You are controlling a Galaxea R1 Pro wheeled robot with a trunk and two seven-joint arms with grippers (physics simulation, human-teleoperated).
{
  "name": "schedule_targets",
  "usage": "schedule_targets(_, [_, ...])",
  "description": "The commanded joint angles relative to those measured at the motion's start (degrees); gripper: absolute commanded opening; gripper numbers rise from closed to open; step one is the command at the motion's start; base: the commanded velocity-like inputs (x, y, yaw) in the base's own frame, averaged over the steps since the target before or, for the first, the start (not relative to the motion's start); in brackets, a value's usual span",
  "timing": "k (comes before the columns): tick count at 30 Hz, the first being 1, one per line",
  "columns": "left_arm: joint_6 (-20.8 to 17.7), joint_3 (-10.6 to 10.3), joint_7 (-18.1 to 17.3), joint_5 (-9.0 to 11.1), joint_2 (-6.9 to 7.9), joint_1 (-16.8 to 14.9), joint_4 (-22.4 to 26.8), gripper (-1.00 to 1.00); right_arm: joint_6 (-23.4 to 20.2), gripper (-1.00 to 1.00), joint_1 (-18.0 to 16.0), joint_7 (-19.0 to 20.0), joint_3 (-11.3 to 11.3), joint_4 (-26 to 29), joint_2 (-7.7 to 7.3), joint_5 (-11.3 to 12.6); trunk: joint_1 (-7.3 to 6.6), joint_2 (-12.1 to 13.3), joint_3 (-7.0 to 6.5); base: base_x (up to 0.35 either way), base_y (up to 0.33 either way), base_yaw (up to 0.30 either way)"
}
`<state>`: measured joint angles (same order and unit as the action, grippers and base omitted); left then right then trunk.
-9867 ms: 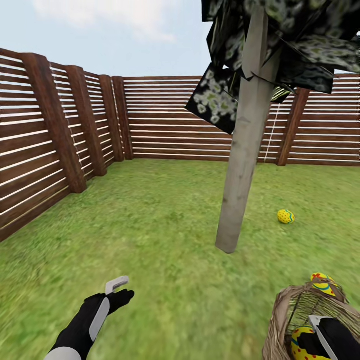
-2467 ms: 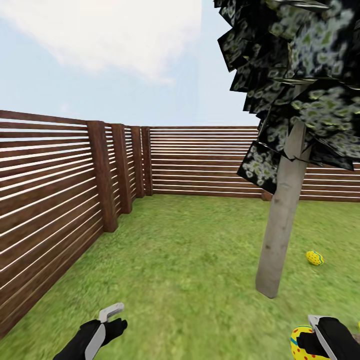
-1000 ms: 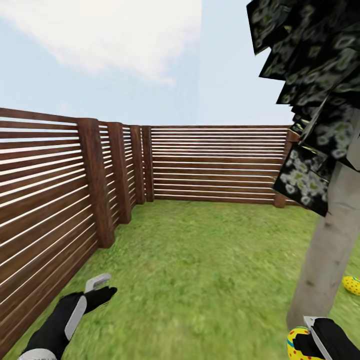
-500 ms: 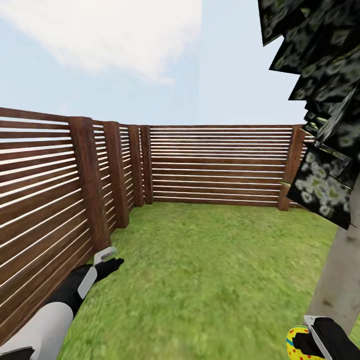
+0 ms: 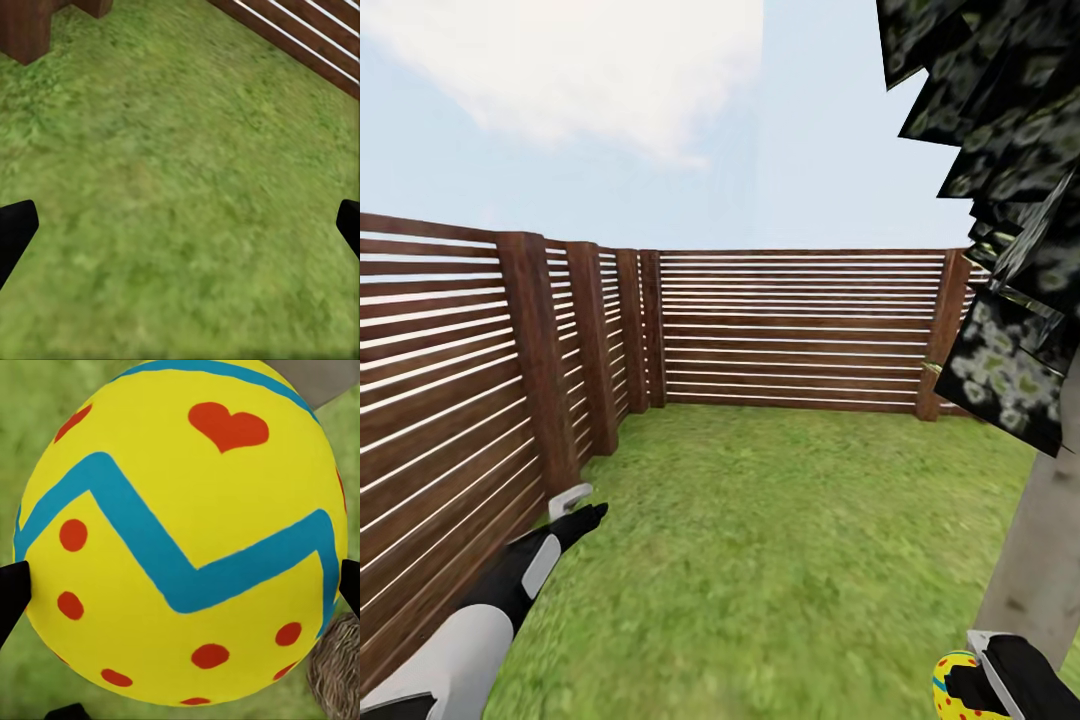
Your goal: Take the three Easter eggs out of the wicker basket on the lawn in the garden, then place them on the lawn next to a single tree (choose any tree) so that all three eggs are next to the same tree and none are left in the basket.
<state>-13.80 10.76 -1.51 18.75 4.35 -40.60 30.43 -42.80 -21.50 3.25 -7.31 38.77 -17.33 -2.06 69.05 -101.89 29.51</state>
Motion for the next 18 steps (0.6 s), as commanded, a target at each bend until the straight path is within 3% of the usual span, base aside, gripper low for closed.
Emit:
schedule_targets(1, [-0.4, 0.2, -0.2, 0.4, -0.05, 0.0, 0.1, 1.0, -0.3, -1.0, 0.0, 0.4, -0.2, 0.1, 0.01, -0.2, 0.22, -0.5, 0.25, 0.0, 0.0, 0.0])
schedule_targets(8, [-0.4, 0.1, -0.2, 0.3, -1.49, 0.0, -0.2, 1.0, -0.3, -1.0, 0.0, 0.4, -0.5, 0.0, -0.01, -0.1, 1.76, -3.3, 1.51, 0.0, 0.0, 0.0])
schedule_targets(18, [-0.4, 0.1, -0.2, 0.3, -1.64, 0.0, -0.2, 1.0, 0.1, -1.0, 0.0, 0.6, -0.4, 0.1, -0.34, 0.6, 3.52, -6.5, 2.94, 0.0, 0.0, 0.0])
